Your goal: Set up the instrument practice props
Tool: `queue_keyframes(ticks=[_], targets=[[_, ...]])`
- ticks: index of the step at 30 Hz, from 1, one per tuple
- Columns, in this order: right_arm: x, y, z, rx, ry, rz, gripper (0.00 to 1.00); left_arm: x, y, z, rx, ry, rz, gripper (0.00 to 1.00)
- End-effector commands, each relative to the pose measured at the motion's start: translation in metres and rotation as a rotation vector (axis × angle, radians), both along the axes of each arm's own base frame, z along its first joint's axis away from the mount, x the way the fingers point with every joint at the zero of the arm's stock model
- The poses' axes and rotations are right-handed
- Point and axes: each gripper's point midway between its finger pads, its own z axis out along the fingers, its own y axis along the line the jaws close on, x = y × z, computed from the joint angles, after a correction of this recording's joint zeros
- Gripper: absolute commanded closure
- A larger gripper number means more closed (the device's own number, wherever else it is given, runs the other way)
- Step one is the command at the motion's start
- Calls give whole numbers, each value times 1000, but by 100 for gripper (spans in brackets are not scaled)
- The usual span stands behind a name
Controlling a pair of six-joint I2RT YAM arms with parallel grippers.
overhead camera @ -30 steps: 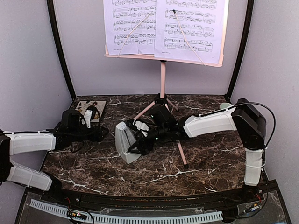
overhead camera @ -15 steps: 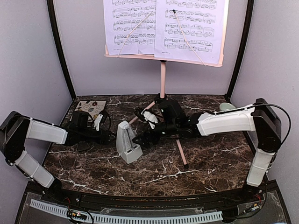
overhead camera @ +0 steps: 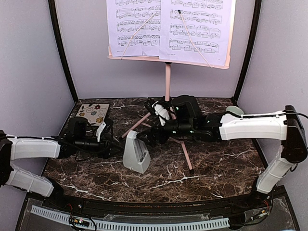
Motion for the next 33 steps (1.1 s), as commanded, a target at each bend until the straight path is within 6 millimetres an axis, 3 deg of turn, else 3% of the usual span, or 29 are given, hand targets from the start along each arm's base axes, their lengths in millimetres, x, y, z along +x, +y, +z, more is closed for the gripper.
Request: queue_keyframes(ticks=[1,4,6,7,11,26,30,33], targets=[[-15,-10,2,-3,-27,33,6,-28,6,16,40,-166,-130,32],[-21,-8,6,-7,-44,73,7,-34,10,23,105,-247,-185,20],[-23,-4,5,-21,-47,96,8,-38,10,28,136,-272,-238,17],[-22,0,13,-14,-62,99,8,-40,9,31,138,-279,-270,16],[-20,13,7,-43,-69,107,9,-36,-2,49,108,-321,-337,4],[-15,37,-2,-58,-91,114,15,-5,-33,77,36,-387,-434,9],[-14,40,-4,-68,-104,127,21,-11,-44,79,10,-375,-475,11],[-14,41,-5,-79,-110,134,32,-11,-47,80,0,-377,-485,12]])
